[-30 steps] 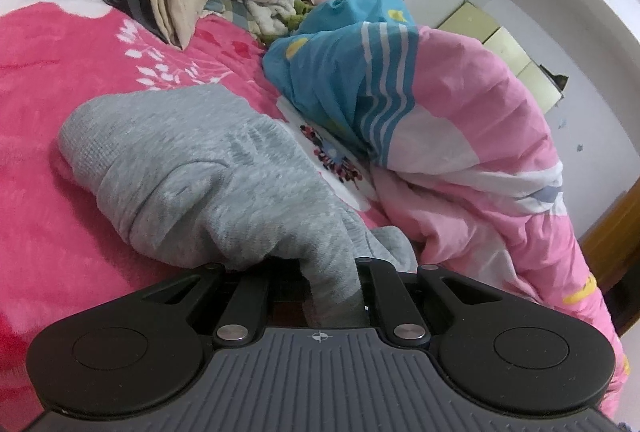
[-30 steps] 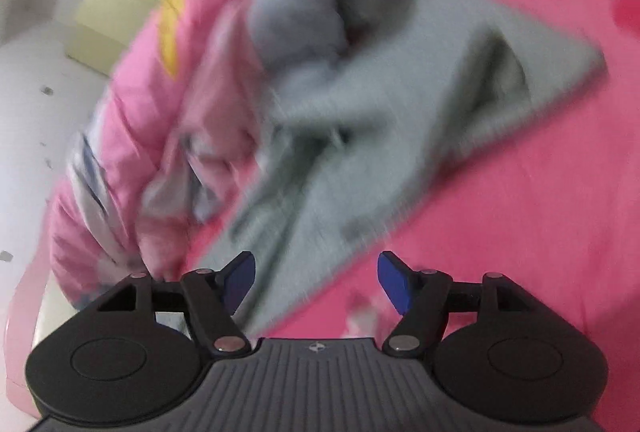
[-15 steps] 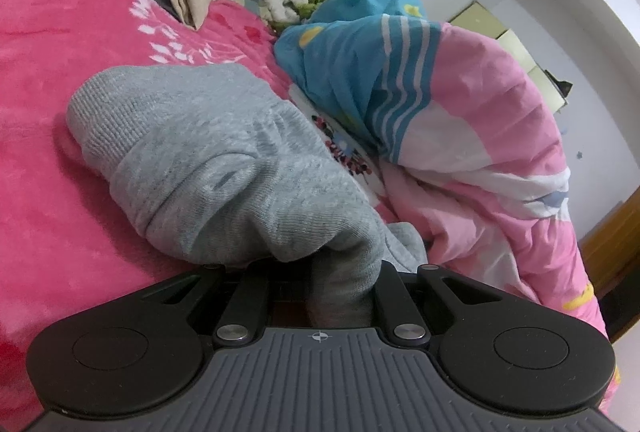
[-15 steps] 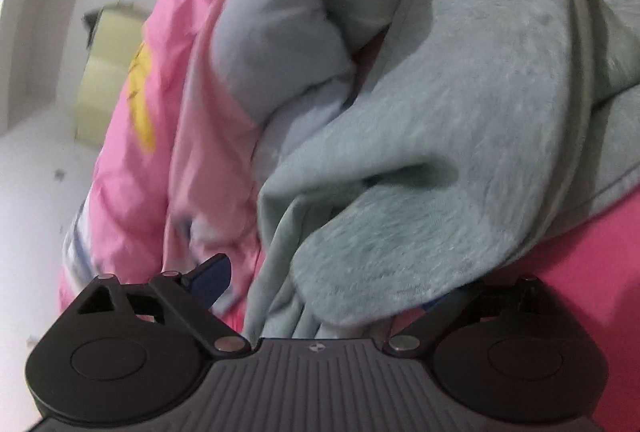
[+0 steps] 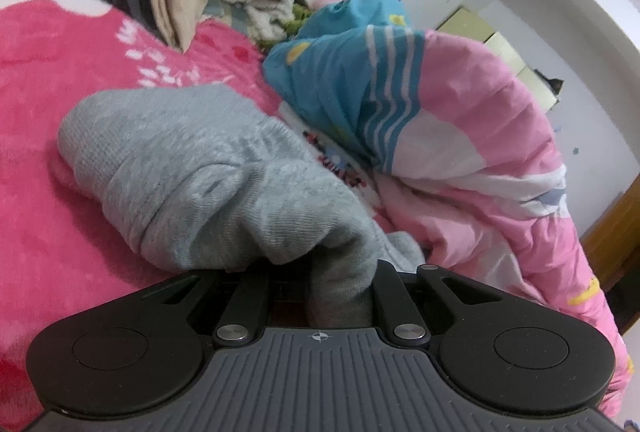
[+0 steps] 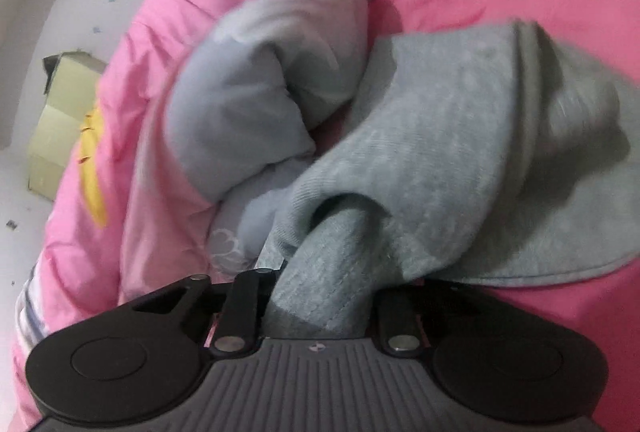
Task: Fold clothes
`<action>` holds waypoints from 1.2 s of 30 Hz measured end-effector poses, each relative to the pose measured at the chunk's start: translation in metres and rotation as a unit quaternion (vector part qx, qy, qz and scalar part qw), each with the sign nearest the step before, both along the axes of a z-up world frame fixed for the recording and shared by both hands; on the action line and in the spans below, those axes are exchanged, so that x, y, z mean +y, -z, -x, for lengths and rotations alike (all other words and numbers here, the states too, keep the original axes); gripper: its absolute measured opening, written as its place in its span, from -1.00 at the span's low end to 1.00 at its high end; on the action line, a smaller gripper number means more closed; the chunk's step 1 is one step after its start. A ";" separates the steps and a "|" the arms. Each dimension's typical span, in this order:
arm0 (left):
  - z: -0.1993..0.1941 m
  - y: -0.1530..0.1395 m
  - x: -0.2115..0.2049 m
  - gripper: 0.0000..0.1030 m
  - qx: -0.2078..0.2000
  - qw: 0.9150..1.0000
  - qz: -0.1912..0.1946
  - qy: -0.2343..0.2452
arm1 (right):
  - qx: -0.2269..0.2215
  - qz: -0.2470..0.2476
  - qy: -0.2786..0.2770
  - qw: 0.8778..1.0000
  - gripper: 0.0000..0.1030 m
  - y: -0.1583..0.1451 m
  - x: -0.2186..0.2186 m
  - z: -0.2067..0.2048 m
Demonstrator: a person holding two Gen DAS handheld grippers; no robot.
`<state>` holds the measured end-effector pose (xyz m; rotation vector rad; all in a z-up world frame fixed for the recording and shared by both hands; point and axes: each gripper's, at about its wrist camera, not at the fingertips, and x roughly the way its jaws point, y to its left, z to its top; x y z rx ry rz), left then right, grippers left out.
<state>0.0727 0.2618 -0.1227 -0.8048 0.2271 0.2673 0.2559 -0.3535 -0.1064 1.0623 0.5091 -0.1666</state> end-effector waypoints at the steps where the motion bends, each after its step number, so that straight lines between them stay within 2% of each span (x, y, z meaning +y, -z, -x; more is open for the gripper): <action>1: 0.002 -0.002 0.000 -0.85 -0.001 1.000 -0.003 0.001 | -0.004 0.006 -0.002 1.000 -0.61 -0.008 -0.002 0.010; 6: 0.027 -0.011 -0.002 -0.86 0.009 0.999 0.013 0.029 | -0.017 0.027 -0.015 0.999 -0.62 -0.049 -0.026 0.072; 11: 0.059 -0.020 -0.003 -0.86 0.024 0.997 0.039 0.064 | -0.018 0.000 -0.018 1.000 -0.61 -0.064 -0.061 0.166; 16: 0.091 -0.028 -0.005 -0.86 0.038 0.992 0.065 0.099 | 0.001 -0.042 -0.002 0.999 -0.60 -0.049 -0.097 0.260; 18: 0.097 -0.022 -0.008 -0.85 0.063 0.990 0.053 0.113 | 0.033 -0.056 -0.009 0.998 -0.53 -0.028 -0.108 0.272; 20: 0.099 -0.011 -0.008 -0.83 0.096 0.986 0.055 0.124 | 0.077 -0.094 -0.021 0.992 -0.37 -0.004 -0.121 0.275; 22: 0.103 -0.009 -0.004 -0.75 0.104 0.984 0.064 0.127 | 0.078 -0.129 -0.032 0.988 -0.25 0.008 -0.129 0.283; 23: 0.106 -0.011 -0.002 -0.73 0.103 0.984 0.066 0.130 | 0.075 -0.128 -0.040 0.988 -0.18 0.004 -0.130 0.288; 24: 0.109 -0.015 -0.001 -0.69 0.103 0.984 0.064 0.133 | 0.074 -0.123 -0.048 0.988 -0.04 0.000 -0.131 0.295; 25: 0.112 -0.019 0.000 -0.63 0.105 0.983 0.059 0.136 | 0.076 -0.111 -0.055 0.989 0.22 -0.006 -0.130 0.302; 27: 0.119 -0.026 0.003 -0.58 0.112 0.983 0.052 0.139 | 0.073 -0.086 -0.065 0.992 0.41 -0.016 -0.130 0.324; 30: 0.133 -0.040 0.011 -0.51 0.115 0.983 0.032 0.139 | 0.073 -0.043 -0.075 0.994 0.48 -0.031 -0.127 0.368; 33: 0.152 -0.054 0.021 -0.46 0.110 0.986 -0.001 0.126 | 0.080 0.011 -0.057 0.995 0.49 -0.049 -0.124 0.417; 36: 0.166 -0.066 0.027 -0.43 0.102 0.989 -0.056 0.087 | 0.043 0.053 -0.048 0.997 0.50 -0.074 -0.113 0.442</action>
